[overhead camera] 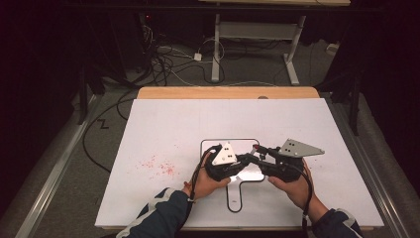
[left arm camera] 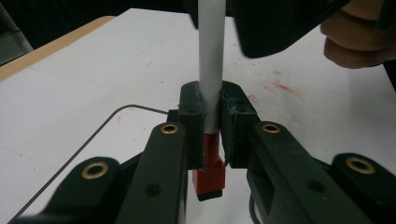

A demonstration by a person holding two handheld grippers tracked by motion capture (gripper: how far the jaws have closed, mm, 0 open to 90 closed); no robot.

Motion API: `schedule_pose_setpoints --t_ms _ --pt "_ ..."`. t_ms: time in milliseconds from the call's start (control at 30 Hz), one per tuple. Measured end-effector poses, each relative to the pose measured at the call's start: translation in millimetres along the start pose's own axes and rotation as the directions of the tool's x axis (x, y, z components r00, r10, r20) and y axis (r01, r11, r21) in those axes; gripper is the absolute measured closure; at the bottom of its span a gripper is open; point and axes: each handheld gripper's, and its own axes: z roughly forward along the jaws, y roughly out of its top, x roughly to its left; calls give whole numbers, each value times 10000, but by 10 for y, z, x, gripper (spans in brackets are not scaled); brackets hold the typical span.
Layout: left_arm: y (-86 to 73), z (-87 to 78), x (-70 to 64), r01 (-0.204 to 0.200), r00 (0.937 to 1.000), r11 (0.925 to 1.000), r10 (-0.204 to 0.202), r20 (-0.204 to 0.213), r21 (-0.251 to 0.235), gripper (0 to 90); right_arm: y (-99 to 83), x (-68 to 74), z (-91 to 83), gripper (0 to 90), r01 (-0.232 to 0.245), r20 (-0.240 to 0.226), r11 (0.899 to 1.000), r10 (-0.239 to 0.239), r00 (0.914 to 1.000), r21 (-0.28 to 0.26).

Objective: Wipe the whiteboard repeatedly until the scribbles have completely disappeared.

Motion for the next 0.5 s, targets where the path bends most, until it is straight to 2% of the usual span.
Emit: schedule_pose_setpoints --t_ms 67,133,200,233,333,433,467,500 --pt "8 4 -3 3 10000 10000 -3 3 39 786 -2 2 22 648 166 251 9999 -167 9995 43" --pt "9 7 -14 -75 9999 9999 76 -153 67 786 -3 -9 36 710 46 203 10000 -47 9998 49" --pt "2 12 -10 -84 9998 9999 86 -151 145 783 0 -6 53 787 94 389 9999 -96 9992 65" --pt "0 14 -7 -86 9996 9998 91 -251 197 780 1 -10 65 803 115 231 9999 -116 9997 62" --pt "1 -1 3 -29 9993 9998 35 -377 174 733 1 11 105 809 208 350 9996 -214 9992 171" --pt "11 -53 16 -20 9982 9996 37 -593 290 635 17 2 127 810 211 457 9996 -218 9987 161" --pt "12 -81 20 -58 9974 9991 88 -715 416 584 24 -14 125 810 43 425 9999 -48 9991 100" --pt "11 -121 23 -101 9963 9981 152 -846 610 454 39 -45 117 811 152 787 9997 -165 9968 169"
